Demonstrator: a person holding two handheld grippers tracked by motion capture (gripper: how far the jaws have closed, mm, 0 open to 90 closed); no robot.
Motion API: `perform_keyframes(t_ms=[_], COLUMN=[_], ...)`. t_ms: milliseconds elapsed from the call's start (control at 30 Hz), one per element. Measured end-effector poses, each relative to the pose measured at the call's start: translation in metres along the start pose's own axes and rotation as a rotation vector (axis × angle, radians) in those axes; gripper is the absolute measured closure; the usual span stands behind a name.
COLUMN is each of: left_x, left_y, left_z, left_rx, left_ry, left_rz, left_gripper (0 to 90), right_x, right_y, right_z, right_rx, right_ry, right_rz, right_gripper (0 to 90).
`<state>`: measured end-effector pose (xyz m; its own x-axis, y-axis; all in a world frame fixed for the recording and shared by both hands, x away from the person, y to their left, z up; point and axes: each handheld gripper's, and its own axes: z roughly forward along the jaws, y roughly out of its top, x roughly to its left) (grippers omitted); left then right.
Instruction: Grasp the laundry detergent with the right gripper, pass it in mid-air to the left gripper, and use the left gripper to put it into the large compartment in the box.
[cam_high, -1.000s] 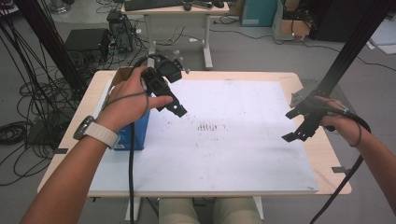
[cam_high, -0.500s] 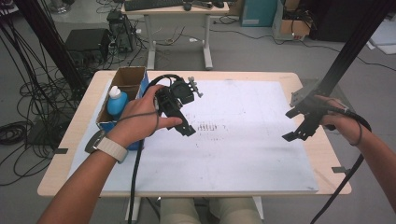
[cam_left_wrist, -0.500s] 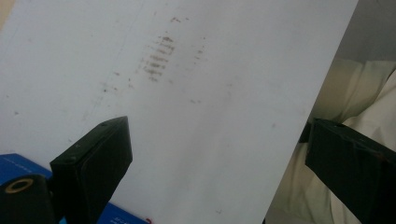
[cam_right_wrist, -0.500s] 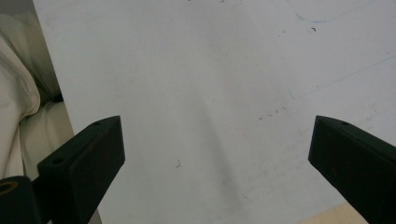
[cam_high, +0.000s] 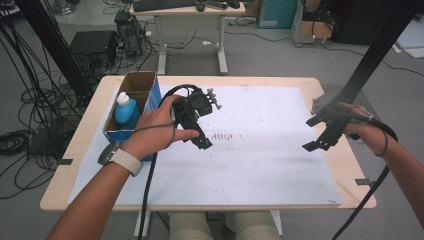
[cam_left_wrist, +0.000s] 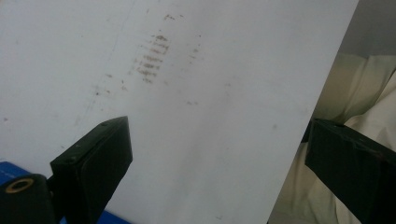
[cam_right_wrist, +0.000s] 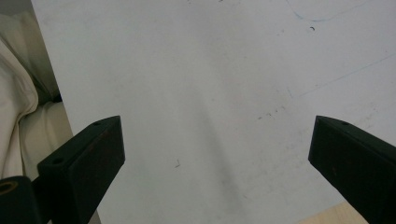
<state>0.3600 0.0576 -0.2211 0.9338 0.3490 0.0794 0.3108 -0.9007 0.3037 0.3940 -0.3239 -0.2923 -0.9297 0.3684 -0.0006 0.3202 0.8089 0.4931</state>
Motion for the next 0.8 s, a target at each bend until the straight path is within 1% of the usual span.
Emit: perform_keyframes(t_ms=[100,133,200,233,300,333,367,400,433,600,700,733,767,800], left_x=[-0.0001,-0.0005,-0.0004,-0.0005,-0.0010,-0.0008,-0.0008,-0.0011,-0.0008,-0.0012,-0.0007,-0.0004,-0.0003,-0.0007], left_y=[0.0024,0.0027,0.0040,0.0044,0.0050,0.0052,0.0053,0.0053,0.0054,0.0049,0.0042,0.0039,0.0036,0.0033], left_z=[-0.0008,-0.0007,-0.0016,-0.0018,-0.0018,-0.0018,-0.0017,-0.0017,-0.0010,-0.0008,-0.0014,-0.0017,-0.0017,-0.0018], left_rx=[0.001,-0.004,-0.005,-0.003,-0.007,-0.005,-0.004,-0.004,-0.001,-0.009,-0.004,-0.005,-0.006,-0.008], left_ry=[0.001,0.002,0.003,0.004,0.007,0.007,0.005,0.016,0.006,0.010,0.014,0.013,0.013,0.015], left_rz=[0.010,0.005,0.009,0.009,0.003,0.005,0.005,0.003,0.006,-0.004,-0.008,-0.008,-0.008,-0.016], left_gripper=[7.7,7.7,7.7,7.7,7.7,7.7,7.6,7.6,7.6,7.6,7.6,7.6,7.6,7.6], right_x=[0.0011,0.0015,0.0013,0.0014,0.0012,0.0006,0.0011,0.0013,0.0011,0.0020,0.0024,0.0021,0.0028,0.0026], right_y=[-0.0010,-0.0013,-0.0020,-0.0025,-0.0030,-0.0034,-0.0036,-0.0039,-0.0041,-0.0058,-0.0066,-0.0067,-0.0069,-0.0070], right_z=[0.0005,0.0006,0.0002,-0.0001,-0.0007,-0.0010,-0.0012,-0.0014,-0.0009,-0.0007,-0.0017,-0.0014,-0.0018,-0.0016], right_rx=[-0.001,-0.003,-0.003,-0.007,-0.010,-0.009,-0.009,-0.006,-0.011,-0.011,-0.007,-0.014,-0.012,-0.017], right_ry=[0.003,0.003,0.002,0.002,0.000,0.001,0.002,0.001,0.002,0.002,0.004,0.003,0.002,0.003], right_rz=[0.002,0.002,-0.002,0.004,0.004,-0.004,0.002,0.002,0.002,0.007,0.002,-0.005,0.001,-0.006], right_gripper=[3.7,3.7,3.7,3.7,3.7,3.7,3.6,3.7,3.6,3.7,3.7,3.6,3.7,3.7])
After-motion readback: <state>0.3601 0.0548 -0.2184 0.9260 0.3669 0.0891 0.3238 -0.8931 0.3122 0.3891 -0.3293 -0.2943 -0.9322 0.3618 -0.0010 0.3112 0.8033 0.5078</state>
